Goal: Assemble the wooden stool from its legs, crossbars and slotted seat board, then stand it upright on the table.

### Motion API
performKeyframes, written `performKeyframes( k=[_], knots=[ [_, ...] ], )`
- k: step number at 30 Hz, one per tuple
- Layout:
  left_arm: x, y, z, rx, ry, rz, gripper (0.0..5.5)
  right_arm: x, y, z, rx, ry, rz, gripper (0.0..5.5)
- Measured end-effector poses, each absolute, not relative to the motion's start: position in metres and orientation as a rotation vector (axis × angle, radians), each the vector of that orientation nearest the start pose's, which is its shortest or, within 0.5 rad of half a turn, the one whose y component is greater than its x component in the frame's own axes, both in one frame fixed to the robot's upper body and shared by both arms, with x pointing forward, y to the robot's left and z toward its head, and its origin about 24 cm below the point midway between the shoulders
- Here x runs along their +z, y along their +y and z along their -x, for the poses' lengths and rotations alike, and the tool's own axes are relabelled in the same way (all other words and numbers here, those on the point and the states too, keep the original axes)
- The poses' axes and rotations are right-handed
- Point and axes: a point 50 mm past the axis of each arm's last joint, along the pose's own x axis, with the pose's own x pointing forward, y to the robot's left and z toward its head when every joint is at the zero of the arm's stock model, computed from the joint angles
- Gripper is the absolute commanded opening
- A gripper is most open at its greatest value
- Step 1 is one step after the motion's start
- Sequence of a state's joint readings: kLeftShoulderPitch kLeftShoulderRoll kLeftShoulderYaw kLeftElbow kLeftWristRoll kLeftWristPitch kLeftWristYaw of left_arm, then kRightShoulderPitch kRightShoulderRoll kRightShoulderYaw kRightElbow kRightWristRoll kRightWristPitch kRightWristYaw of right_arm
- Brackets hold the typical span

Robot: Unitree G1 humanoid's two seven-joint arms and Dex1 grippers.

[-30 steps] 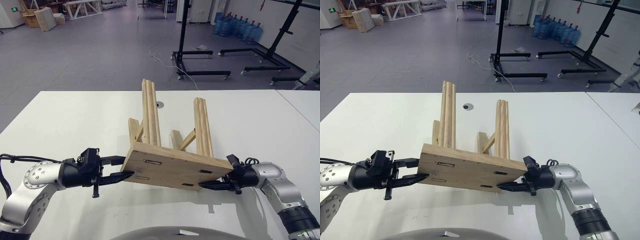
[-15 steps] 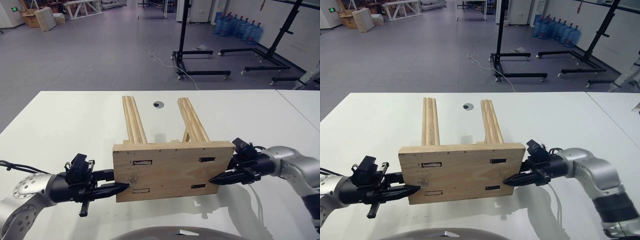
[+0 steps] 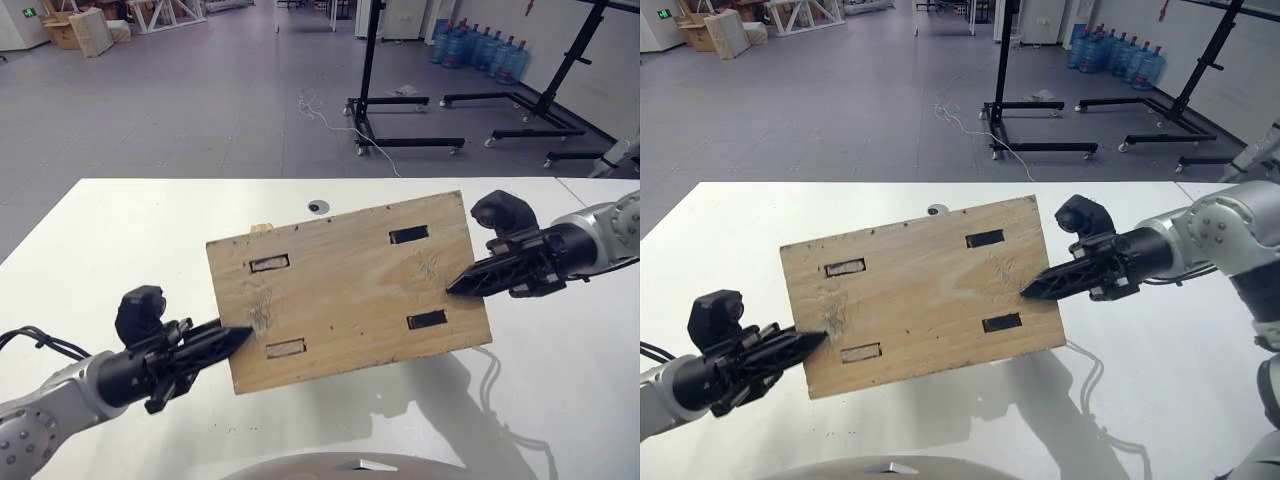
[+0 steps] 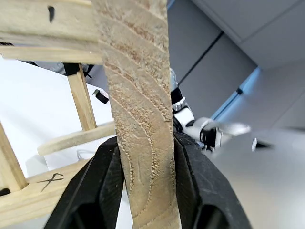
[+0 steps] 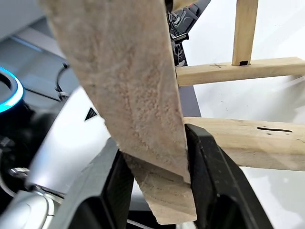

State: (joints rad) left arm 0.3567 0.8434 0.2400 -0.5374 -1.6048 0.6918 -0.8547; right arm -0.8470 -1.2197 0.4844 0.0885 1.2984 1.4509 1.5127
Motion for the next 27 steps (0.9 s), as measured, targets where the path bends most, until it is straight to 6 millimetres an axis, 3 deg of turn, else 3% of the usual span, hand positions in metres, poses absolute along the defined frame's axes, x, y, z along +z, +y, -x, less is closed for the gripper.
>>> performKeyframes(
  k=[5,6,9,13,16,21,27],
  knots=[
    [0.150,0.201,-0.171,-1.189,0.268,0.878,1.30,0.205,-0.221,-0.246,1.482,1.155,-0.837,1.54],
    [0.150,0.202,-0.173,-1.174,0.261,0.886,1.78,0.204,-0.220,-0.250,1.467,1.150,-0.859,1.55],
    [0.158,0.217,-0.186,-1.076,0.147,0.787,2.44,0.192,-0.208,-0.267,1.427,1.188,-1.048,1.56],
    [0.156,0.241,-0.193,-0.902,0.033,0.674,3.11,0.189,-0.185,-0.284,1.455,1.182,-1.197,2.51],
    [0.145,0.244,-0.193,-0.858,0.067,0.642,3.57,0.191,-0.178,-0.299,1.422,1.096,-1.235,3.05],
    [0.130,0.251,-0.193,-0.811,0.138,0.645,4.31,0.196,-0.188,-0.304,1.377,1.003,-1.225,3.97],
    [0.134,0.257,-0.198,-0.815,0.117,0.614,5.20,0.176,-0.219,-0.289,1.247,0.989,-1.189,4.01]
  ],
)
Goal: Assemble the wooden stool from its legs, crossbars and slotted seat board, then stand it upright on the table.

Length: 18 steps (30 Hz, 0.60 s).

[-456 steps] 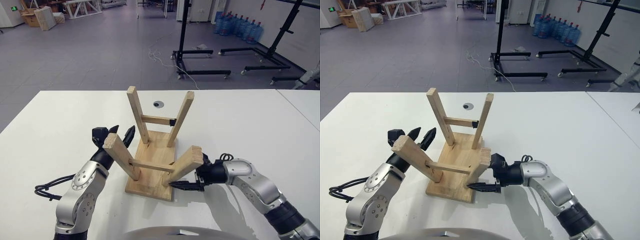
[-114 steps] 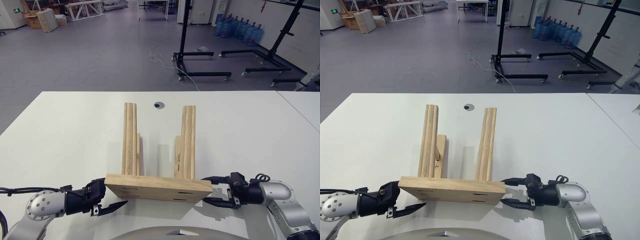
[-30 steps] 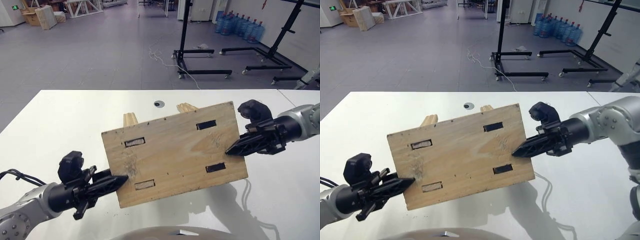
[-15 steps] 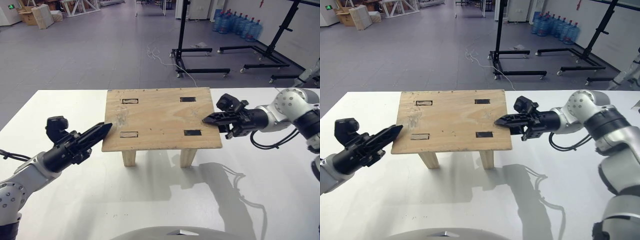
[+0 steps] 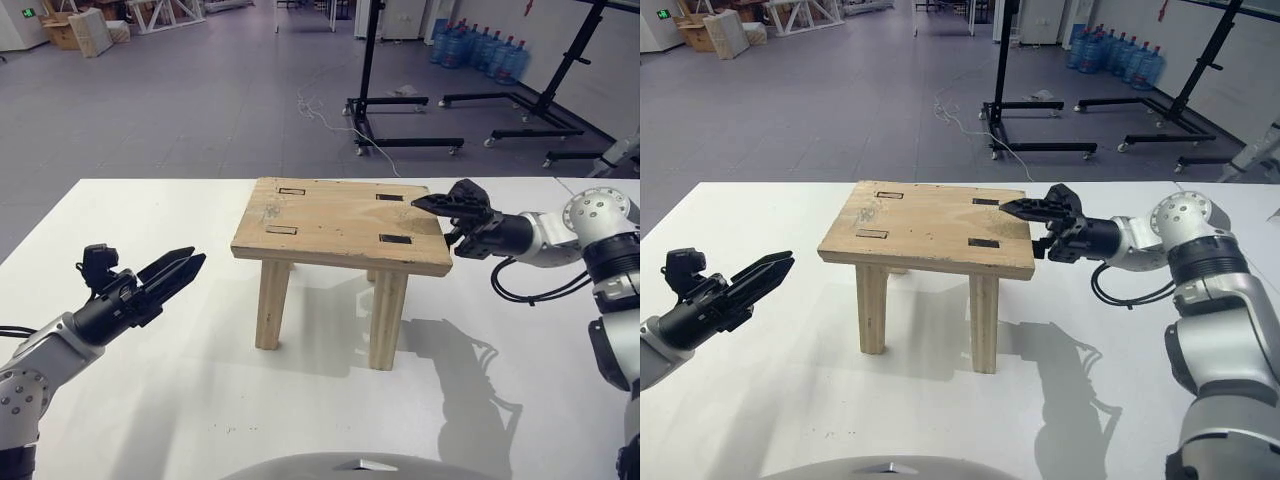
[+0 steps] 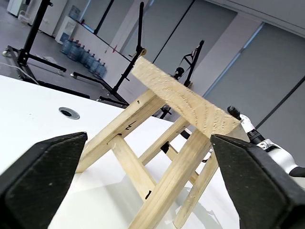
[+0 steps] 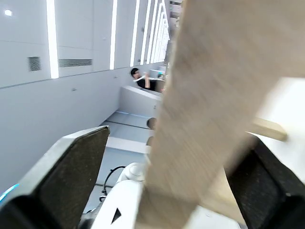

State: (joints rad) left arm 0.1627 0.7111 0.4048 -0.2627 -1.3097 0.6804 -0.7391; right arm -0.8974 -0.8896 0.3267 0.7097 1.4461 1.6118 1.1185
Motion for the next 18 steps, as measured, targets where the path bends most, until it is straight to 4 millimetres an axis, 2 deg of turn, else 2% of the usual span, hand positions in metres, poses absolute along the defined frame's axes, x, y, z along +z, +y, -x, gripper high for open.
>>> performKeyframes(
  k=[1,4,9,12,14,18],
  knots=[
    [0.134,0.257,-0.199,-0.818,0.115,0.608,5.36,0.171,-0.220,-0.286,1.237,1.001,-1.177,4.01],
    [0.133,0.256,-0.199,-0.822,0.118,0.599,5.36,0.160,-0.232,-0.271,1.220,1.008,-1.160,4.01],
    [0.132,0.253,-0.193,-0.831,0.105,0.570,5.36,0.161,-0.254,-0.258,1.207,0.865,-1.160,4.01],
    [0.124,0.251,-0.180,-0.809,0.100,0.554,5.36,0.171,-0.255,-0.261,1.264,0.708,-1.178,4.01],
    [0.121,0.246,-0.174,-0.817,0.096,0.546,5.36,0.172,-0.251,-0.257,1.291,0.701,-1.182,4.01],
    [0.118,0.241,-0.171,-0.827,0.091,0.539,5.36,0.169,-0.257,-0.248,1.287,0.705,-1.229,4.01]
  ],
)
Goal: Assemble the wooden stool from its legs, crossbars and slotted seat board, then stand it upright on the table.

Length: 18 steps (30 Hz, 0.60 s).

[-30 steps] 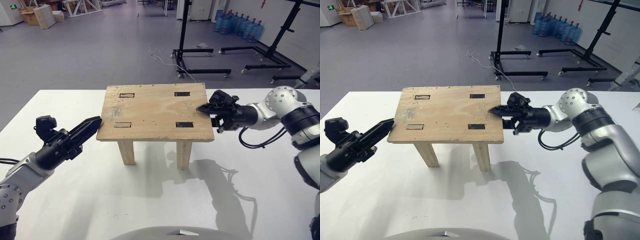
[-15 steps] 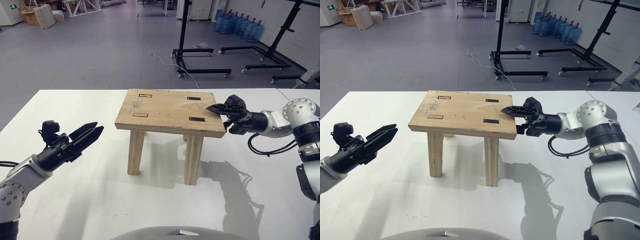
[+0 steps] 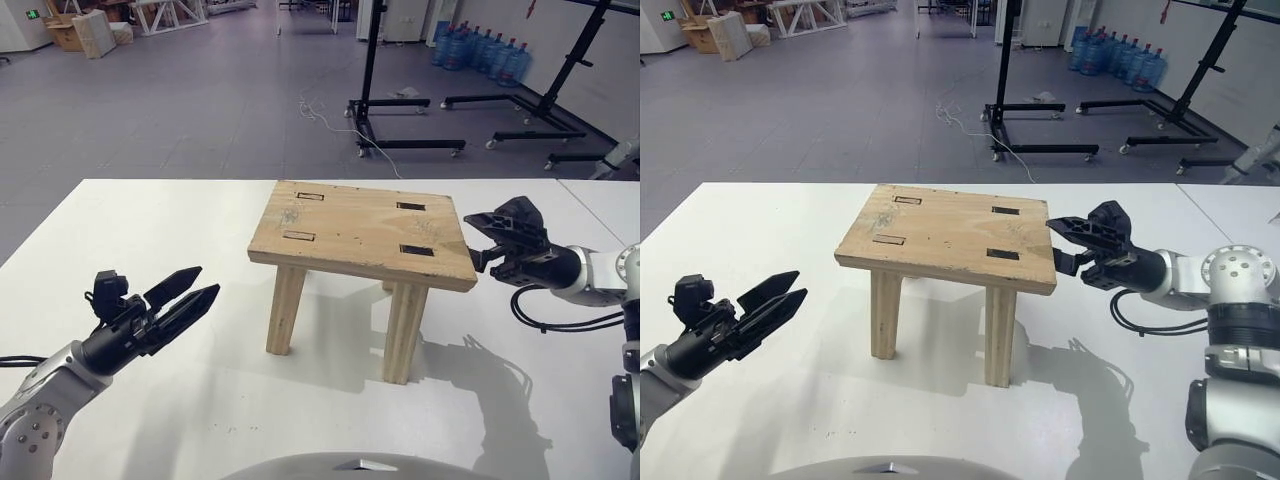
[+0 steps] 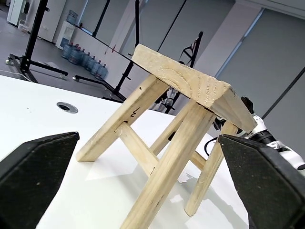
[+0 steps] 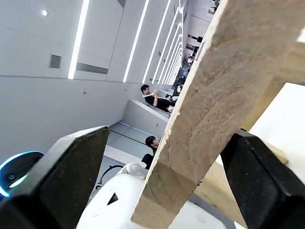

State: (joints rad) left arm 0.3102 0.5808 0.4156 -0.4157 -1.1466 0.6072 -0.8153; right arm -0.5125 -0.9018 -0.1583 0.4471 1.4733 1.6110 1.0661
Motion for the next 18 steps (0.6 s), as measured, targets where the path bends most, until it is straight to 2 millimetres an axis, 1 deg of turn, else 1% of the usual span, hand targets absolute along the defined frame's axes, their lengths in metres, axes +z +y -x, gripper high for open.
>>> performKeyframes(
  k=[5,8,10,12,14,17,18],
  knots=[
    [0.113,0.232,-0.167,-0.842,0.095,0.534,5.36,0.164,-0.274,-0.236,1.183,0.721,-1.235,4.01],
    [0.108,0.229,-0.164,-0.839,0.101,0.542,5.36,0.153,-0.281,-0.225,1.127,0.746,-1.245,4.01],
    [0.110,0.226,-0.163,-0.849,0.090,0.532,5.36,0.150,-0.284,-0.214,1.113,0.765,-1.238,4.01],
    [0.110,0.222,-0.159,-0.883,0.092,0.523,5.36,0.148,-0.281,-0.200,1.138,0.779,-1.193,4.01],
    [0.108,0.216,-0.153,-0.911,0.111,0.515,5.36,0.140,-0.274,-0.183,1.156,0.830,-1.124,4.01],
    [0.108,0.207,-0.148,-0.958,0.125,0.511,5.36,0.127,-0.259,-0.154,1.235,0.884,-1.035,4.01],
    [0.109,0.203,-0.147,-0.979,0.121,0.498,5.36,0.126,-0.253,-0.150,1.271,0.883,-1.001,4.01]
  ],
)
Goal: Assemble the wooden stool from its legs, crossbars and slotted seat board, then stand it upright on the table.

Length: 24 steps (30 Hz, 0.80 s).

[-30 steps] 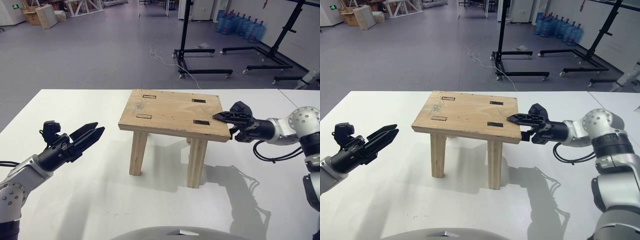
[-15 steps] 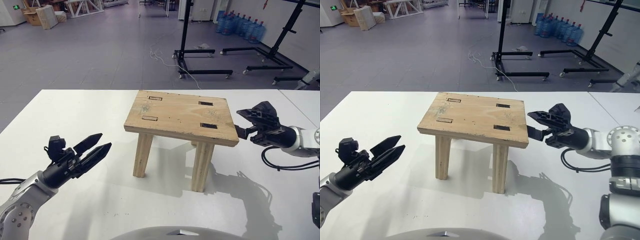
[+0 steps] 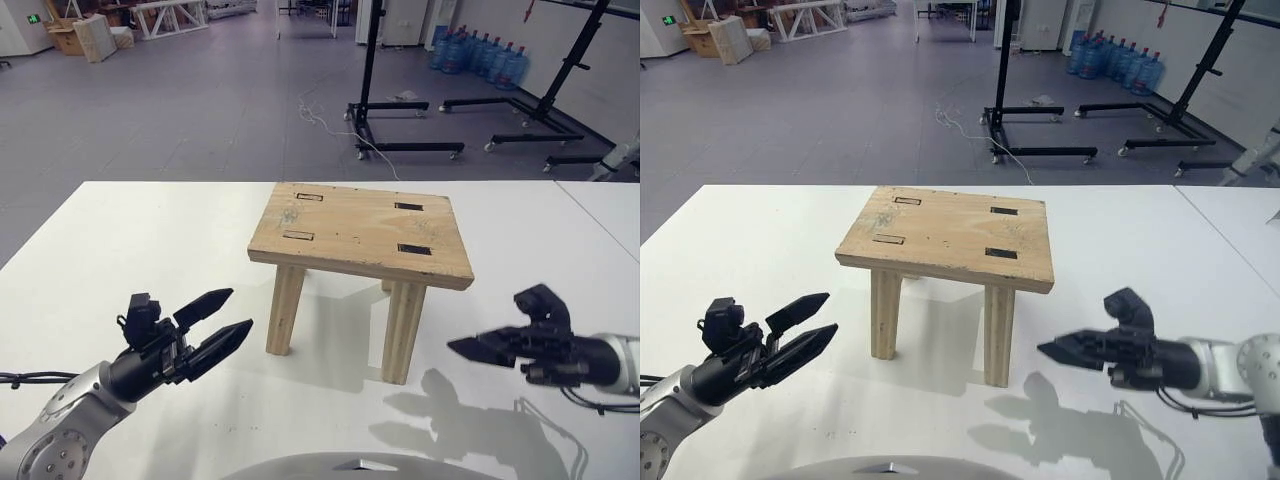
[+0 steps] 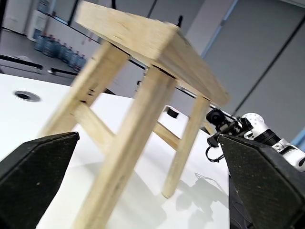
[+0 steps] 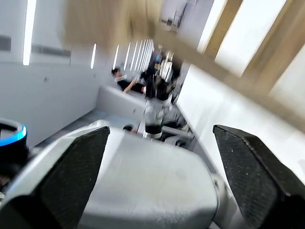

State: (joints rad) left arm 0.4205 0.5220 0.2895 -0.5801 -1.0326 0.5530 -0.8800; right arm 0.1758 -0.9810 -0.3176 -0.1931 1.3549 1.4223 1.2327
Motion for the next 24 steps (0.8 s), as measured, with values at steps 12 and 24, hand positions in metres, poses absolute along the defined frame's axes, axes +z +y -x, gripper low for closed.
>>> performKeyframes(
  k=[12,24],
  knots=[
    [0.095,0.168,-0.190,-1.108,0.194,0.423,5.36,0.076,-0.198,-0.191,1.429,0.469,-0.631,4.01],
    [0.089,0.168,-0.249,-1.045,0.178,0.277,5.36,0.079,-0.171,-0.274,1.362,0.224,-0.572,4.01]
  ],
)
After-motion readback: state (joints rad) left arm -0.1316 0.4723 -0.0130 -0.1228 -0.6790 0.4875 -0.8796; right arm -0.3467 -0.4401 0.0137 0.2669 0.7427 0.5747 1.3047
